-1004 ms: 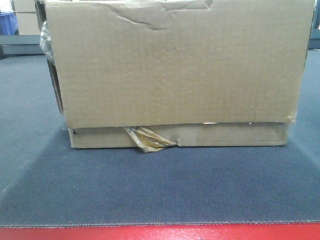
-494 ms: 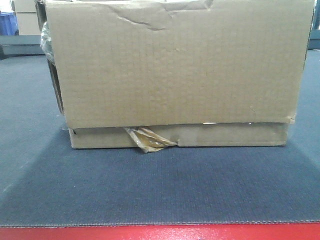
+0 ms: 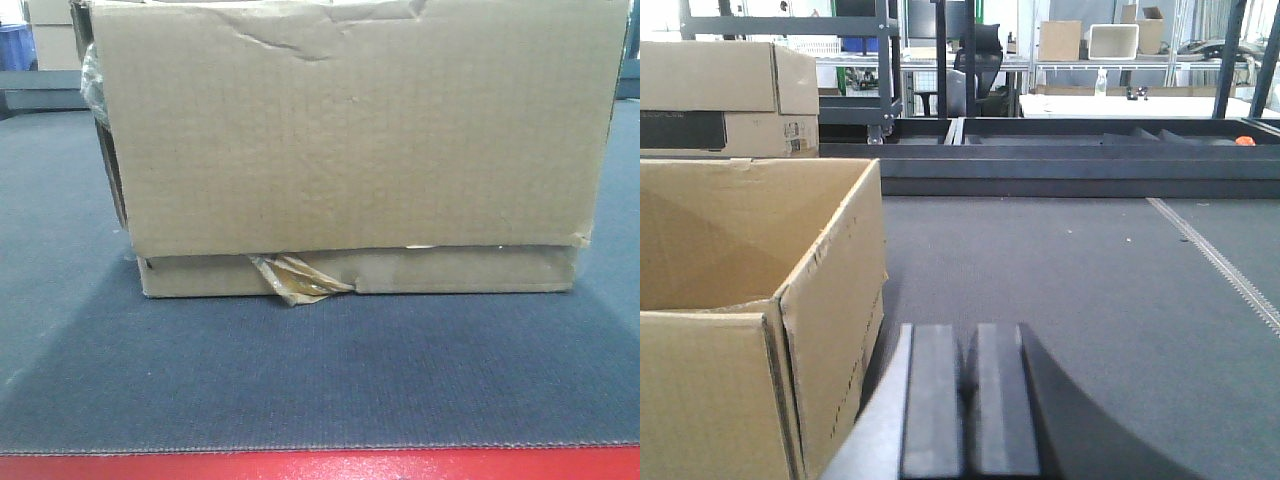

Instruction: Grab carton from right shelf to conveyor

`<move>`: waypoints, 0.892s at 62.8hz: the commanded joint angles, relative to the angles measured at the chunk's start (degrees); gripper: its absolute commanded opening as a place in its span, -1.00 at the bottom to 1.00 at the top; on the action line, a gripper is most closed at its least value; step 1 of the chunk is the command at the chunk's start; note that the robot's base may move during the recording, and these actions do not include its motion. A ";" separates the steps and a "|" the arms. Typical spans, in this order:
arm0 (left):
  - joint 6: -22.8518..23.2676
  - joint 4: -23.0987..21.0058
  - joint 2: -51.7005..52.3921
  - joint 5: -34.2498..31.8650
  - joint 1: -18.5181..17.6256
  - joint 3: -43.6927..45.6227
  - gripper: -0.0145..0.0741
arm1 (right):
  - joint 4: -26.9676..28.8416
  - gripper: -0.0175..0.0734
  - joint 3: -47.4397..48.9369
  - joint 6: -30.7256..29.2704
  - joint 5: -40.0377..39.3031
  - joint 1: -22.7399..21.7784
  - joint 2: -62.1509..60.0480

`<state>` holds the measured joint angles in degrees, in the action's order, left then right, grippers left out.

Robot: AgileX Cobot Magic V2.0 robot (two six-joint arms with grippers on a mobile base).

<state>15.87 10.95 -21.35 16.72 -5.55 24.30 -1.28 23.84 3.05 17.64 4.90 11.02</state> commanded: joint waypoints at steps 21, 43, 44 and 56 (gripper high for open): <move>-0.22 0.24 0.35 -1.44 0.26 -0.09 -0.67 | -0.62 -0.76 -0.13 -0.12 -1.89 -0.18 -0.23; -8.62 -2.61 2.42 -1.71 0.26 -1.07 -0.67 | -0.62 -0.76 -0.13 -0.12 -1.89 -0.18 -0.23; -9.10 -2.85 2.85 -1.82 0.26 -1.41 -0.67 | -0.62 -0.76 -0.13 -0.12 -1.89 -0.18 -0.23; -10.10 -4.62 10.95 -3.89 4.30 -9.17 -0.67 | -0.51 -0.76 -0.13 -0.12 -1.82 -0.18 -0.23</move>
<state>6.61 7.69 -13.49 14.51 -2.82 18.41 -1.28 23.84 3.05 17.31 4.90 11.02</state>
